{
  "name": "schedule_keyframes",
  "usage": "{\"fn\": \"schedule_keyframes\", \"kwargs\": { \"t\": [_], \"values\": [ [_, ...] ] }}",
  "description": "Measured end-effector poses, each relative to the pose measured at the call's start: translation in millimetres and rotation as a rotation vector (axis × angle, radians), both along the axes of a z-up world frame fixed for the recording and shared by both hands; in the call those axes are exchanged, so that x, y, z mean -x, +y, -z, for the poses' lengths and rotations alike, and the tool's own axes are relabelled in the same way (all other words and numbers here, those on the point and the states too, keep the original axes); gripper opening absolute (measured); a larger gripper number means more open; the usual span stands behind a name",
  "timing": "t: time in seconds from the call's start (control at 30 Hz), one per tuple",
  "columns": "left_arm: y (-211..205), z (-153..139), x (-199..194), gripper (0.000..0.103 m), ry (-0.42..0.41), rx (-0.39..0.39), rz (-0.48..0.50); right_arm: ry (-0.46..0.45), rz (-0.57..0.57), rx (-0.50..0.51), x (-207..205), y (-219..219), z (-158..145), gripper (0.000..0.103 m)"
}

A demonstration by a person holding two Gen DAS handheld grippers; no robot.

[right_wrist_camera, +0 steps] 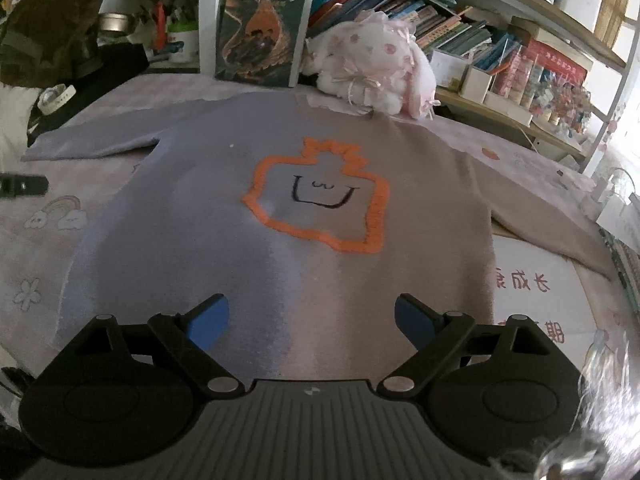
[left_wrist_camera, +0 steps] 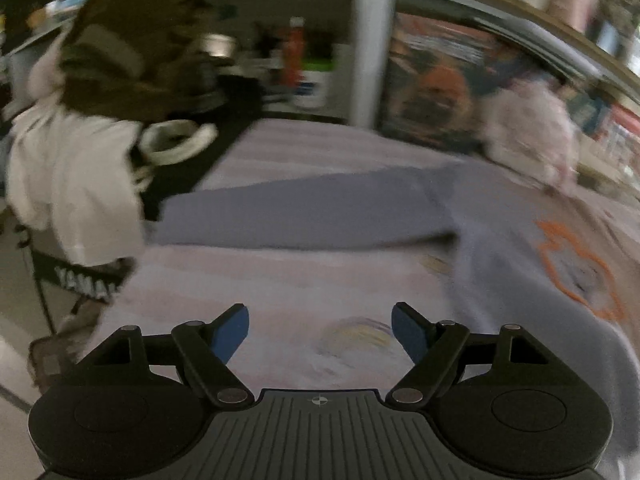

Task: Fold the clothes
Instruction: 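Move the left tool to the lavender sleeve and grasp its cuff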

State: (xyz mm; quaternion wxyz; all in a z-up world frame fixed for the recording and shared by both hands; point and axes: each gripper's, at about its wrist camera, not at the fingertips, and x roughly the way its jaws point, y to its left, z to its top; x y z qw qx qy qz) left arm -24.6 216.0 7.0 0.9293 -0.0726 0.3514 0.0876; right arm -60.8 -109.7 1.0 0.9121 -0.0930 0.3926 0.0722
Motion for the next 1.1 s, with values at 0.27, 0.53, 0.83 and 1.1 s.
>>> {"fn": "schedule_keyframes", "kwargs": {
  "t": [0.27, 0.53, 0.83, 1.1],
  "values": [
    [68, 18, -31, 0.077, -0.052, 0.063, -0.214, 0.027, 0.042, 0.038, -3, 11, 3, 0.09],
    [104, 31, -64, 0.053, -0.067, 0.097, -0.308, 0.048, 0.109, 0.064, -4, 3, 2, 0.09],
    [96, 40, -73, 0.035, -0.129, 0.315, -0.254, 0.068, 0.132, 0.083, -9, 0, 3, 0.09],
    [91, 43, -87, 0.034, -0.136, 0.403, -0.313, 0.073, 0.129, 0.076, -13, 0, 3, 0.09]
  ]
}}
